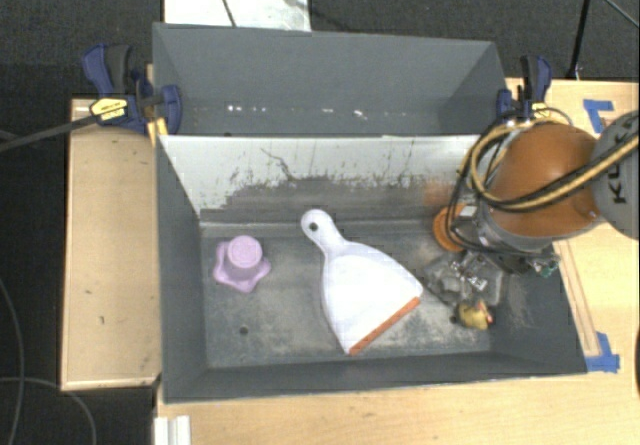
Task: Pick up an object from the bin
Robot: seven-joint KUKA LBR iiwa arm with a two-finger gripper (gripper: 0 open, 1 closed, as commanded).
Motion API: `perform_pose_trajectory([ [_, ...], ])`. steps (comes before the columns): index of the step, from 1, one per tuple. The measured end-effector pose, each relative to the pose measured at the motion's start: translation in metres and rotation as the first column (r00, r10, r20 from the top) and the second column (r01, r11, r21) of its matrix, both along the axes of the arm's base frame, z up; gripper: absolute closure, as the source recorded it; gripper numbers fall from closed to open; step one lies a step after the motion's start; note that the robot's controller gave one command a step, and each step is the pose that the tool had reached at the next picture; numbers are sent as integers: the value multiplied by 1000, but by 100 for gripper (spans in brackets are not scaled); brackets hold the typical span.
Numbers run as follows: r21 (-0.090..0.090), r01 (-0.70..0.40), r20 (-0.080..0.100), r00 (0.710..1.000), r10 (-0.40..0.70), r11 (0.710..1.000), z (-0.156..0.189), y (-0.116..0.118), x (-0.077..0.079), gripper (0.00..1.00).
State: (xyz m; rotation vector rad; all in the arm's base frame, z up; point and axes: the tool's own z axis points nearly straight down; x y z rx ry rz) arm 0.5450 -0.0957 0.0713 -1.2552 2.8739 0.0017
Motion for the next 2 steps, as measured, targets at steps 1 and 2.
perform_pose_trajectory([
  [1, 0, 0, 0, 1000, 0, 1000, 0, 0, 0, 100],
  [2, 0, 56, -5, 998, -56, 998, 7, -4, 7, 100],
])
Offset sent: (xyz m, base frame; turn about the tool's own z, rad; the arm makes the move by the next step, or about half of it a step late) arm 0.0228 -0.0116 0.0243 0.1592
